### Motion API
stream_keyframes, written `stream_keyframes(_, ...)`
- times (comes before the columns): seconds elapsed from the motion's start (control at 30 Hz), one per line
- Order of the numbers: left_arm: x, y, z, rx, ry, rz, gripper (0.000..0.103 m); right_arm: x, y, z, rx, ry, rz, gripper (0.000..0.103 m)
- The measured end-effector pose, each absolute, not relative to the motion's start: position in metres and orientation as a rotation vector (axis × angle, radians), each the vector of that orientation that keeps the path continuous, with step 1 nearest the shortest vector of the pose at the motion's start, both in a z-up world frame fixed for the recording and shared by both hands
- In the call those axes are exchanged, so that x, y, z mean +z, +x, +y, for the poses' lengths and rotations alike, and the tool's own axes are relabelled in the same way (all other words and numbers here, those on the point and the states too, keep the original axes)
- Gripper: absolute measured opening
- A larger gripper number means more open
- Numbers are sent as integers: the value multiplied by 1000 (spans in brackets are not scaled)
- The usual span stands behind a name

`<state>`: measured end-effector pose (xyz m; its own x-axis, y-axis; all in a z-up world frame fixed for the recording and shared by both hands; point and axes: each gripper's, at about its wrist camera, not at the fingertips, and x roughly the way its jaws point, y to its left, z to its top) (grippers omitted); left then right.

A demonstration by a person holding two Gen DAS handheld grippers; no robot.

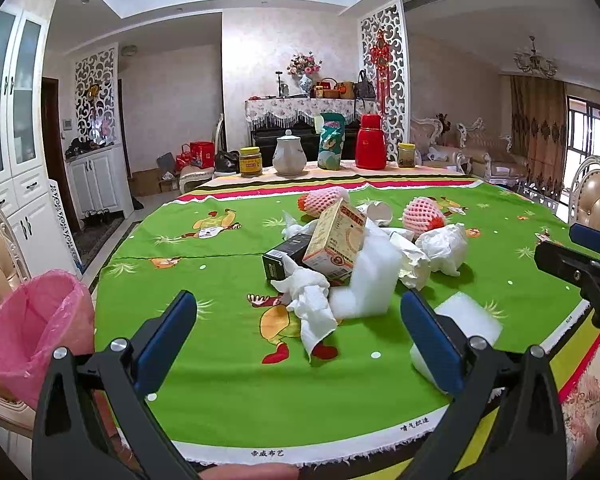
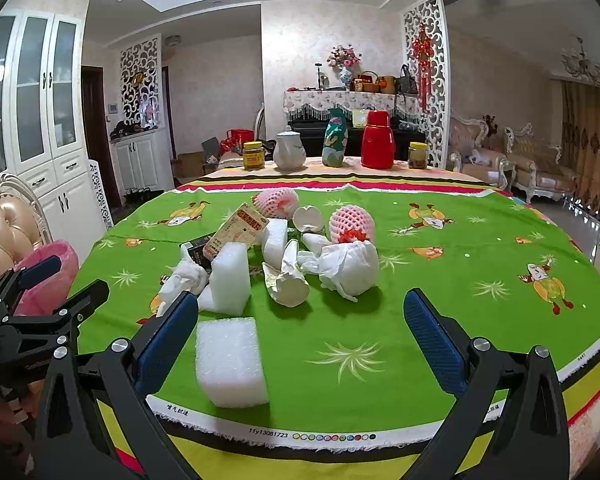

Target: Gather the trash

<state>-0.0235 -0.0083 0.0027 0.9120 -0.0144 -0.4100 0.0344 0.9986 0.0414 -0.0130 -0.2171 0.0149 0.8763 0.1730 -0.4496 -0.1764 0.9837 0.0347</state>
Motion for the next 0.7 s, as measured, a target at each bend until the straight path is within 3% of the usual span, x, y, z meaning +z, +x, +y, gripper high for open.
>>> stream_keyframes(0.7,0,-30,-1,-18,43,416,99,10,-13,-208,208,-12,480,96)
